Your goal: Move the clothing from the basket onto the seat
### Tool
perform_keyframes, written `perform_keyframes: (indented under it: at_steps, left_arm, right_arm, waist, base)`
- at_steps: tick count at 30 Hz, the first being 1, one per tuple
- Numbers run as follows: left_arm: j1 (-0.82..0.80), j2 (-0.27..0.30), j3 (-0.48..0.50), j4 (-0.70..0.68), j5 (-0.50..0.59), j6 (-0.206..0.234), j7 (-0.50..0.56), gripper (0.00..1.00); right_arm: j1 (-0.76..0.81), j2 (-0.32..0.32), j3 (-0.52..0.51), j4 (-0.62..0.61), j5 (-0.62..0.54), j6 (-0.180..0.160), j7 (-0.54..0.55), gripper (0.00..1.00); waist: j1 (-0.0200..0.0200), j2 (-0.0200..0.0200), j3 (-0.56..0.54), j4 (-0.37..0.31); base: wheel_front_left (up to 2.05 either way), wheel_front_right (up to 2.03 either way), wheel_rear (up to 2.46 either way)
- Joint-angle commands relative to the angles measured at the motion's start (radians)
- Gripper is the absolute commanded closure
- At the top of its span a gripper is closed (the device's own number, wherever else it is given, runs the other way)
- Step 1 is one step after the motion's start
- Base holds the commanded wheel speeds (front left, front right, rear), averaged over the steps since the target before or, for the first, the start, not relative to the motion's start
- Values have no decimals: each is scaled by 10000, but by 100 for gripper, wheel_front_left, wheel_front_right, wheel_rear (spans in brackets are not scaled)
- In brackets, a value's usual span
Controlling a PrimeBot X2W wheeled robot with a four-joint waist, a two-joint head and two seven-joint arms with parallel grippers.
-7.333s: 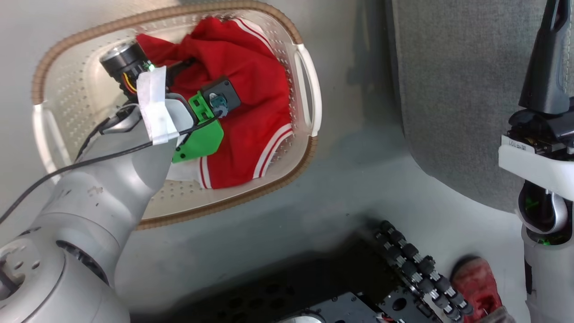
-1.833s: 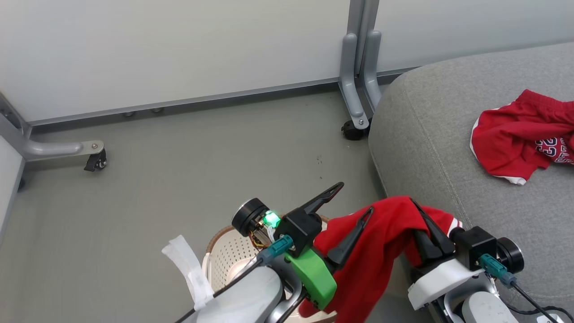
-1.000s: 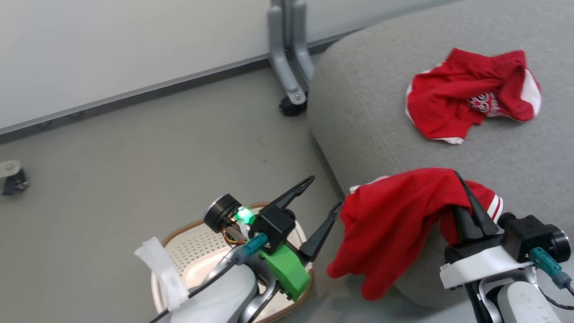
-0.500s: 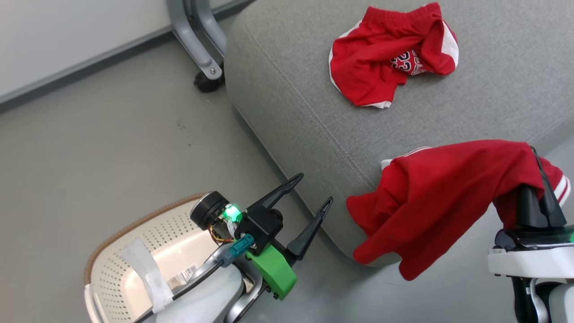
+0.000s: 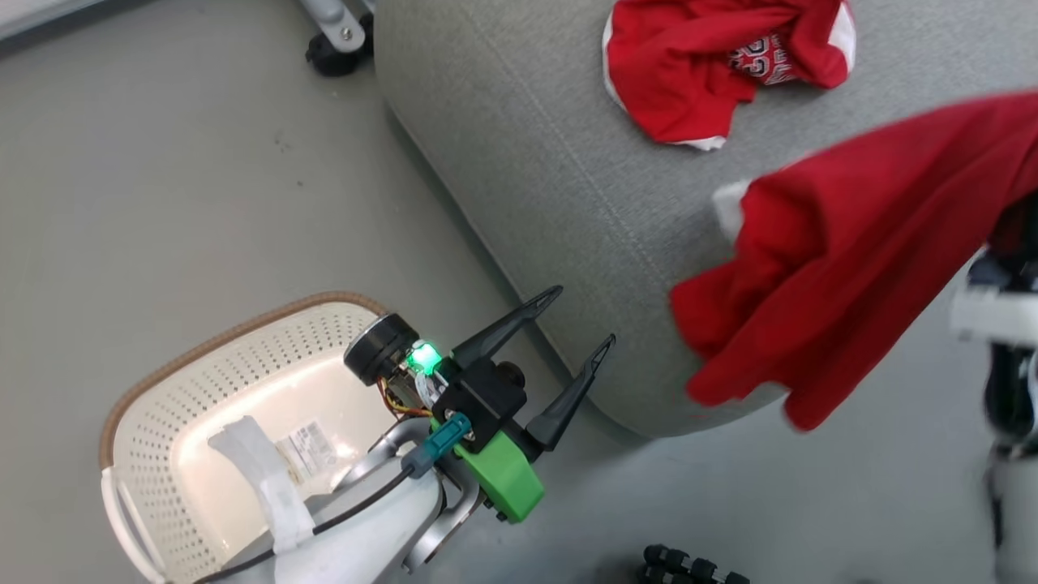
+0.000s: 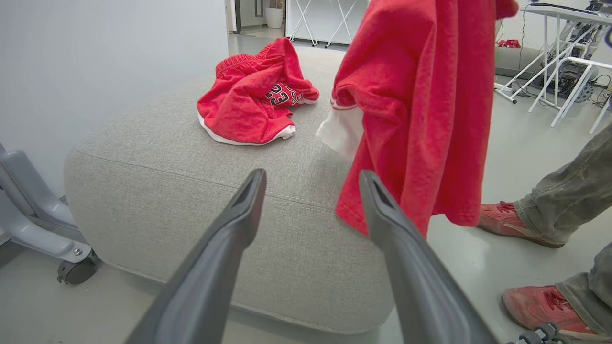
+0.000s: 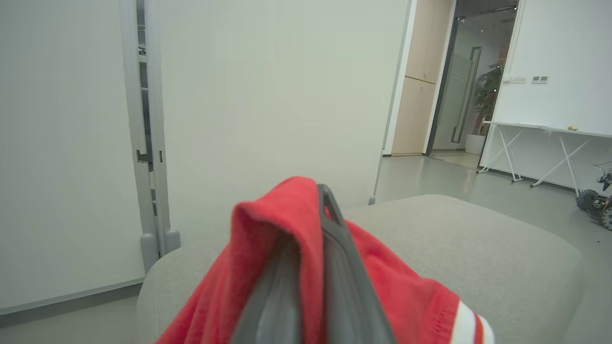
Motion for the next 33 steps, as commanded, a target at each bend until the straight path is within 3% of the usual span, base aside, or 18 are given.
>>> perform_keyframes:
  at_steps: [1,7,14,20,24,33]
  left_arm:
    - [-184,152,-33,-123,170,23,77,0]
    - [-472,234,49,-509,130,149,439,0]
    - [-919,156,87,-631,227,198,658,0]
    - [-979,134,15,-567,258,216,603,0]
    - [-989,209,-15,-529,256,244,638,0]
    - [-1035,308,-93,-464,188,246,755,0]
  right_arm:
    - [-718,-230,-101,216,27,-5,-31,100]
    - [-4256,-1198,-638,1600,227,-4,-32,100]
    - [-7816,-2975,-991,3303,-148,-5,-30,100]
    - [-8437,-3874,-1206,4658,-734,-5,-30,100]
    - [-7580,-3715,-1463,5637,-1217,-8,-30,100]
    - [-5156,-2246,-2209,6645,-1920,-8,-30,100]
  waist:
    - [-1,-1,736,584]
    - [-1,-1,1453,1122]
    - [-1,-1,2175,1773]
    - [-1,-1,2602,2065]
    - [-1,-1,2859,2019]
    - [-1,-1,2875,1849]
  base:
    - [0,0,0]
    - [0,0,0]
    - [0,0,0]
    - [0,0,0]
    - [0,0,0]
    - [0,0,0]
